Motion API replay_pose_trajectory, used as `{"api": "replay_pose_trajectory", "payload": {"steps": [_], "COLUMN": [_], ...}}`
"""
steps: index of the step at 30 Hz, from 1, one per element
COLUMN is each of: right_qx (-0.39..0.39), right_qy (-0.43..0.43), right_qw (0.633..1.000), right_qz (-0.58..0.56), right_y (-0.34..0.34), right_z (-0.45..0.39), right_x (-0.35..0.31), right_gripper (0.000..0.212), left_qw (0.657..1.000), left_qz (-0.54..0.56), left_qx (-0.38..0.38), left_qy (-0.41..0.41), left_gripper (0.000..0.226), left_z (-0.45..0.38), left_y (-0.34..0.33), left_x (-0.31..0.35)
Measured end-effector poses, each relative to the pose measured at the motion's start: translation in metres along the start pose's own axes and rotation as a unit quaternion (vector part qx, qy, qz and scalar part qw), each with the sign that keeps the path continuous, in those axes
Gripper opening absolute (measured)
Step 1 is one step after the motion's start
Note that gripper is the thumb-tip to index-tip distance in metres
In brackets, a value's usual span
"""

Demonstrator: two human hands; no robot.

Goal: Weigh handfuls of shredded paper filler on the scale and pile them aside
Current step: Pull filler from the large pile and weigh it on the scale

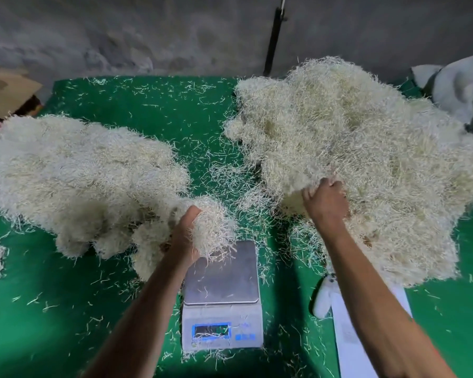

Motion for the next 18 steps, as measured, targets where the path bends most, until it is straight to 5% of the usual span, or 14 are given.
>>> {"api": "replay_pose_trajectory", "payload": {"steps": [3,6,9,11,14,16,18], "right_qx": [0.026,-0.142,-0.291,-0.331,-0.328,-0.33,-0.314], "right_qy": [0.087,0.251,0.29,0.247,0.211,0.187,0.142], "right_qw": [0.989,0.925,0.855,0.851,0.879,0.865,0.85], "right_qz": [-0.112,-0.246,-0.318,-0.324,-0.274,-0.327,-0.398], "right_y": [-0.014,-0.063,-0.104,-0.125,-0.136,-0.138,-0.139], "right_z": [0.047,0.114,0.167,0.179,0.184,0.184,0.177], "right_x": [-0.028,-0.085,-0.119,-0.123,-0.114,-0.103,-0.086], "right_gripper": [0.055,0.047,0.049,0.048,0.07,0.061,0.053], "left_qw": [0.999,0.998,0.996,0.997,0.999,0.999,0.996], "left_qz": [0.048,0.044,0.036,0.037,-0.019,0.025,0.025], "left_qx": [-0.014,-0.042,-0.083,-0.069,0.021,0.027,0.075], "left_qy": [-0.011,-0.034,-0.02,-0.013,0.019,0.003,0.029], "left_gripper": [0.048,0.035,0.09,0.079,0.029,0.019,0.035], "left_z": [0.003,0.016,0.029,0.045,0.058,0.065,0.075], "left_y": [-0.004,-0.011,-0.013,-0.005,0.041,0.06,0.074], "left_x": [-0.013,-0.014,-0.027,-0.025,-0.033,-0.032,-0.031]}}
Point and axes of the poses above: each hand's wrist, its own z-axis away from the middle knuckle, its own y-axis out of the back of the hand, x = y × z, the point moved 9 cm from there along -z, towards the middle knuckle, and after that the axes turned 6 degrees about -x, right-handed, at the moved point
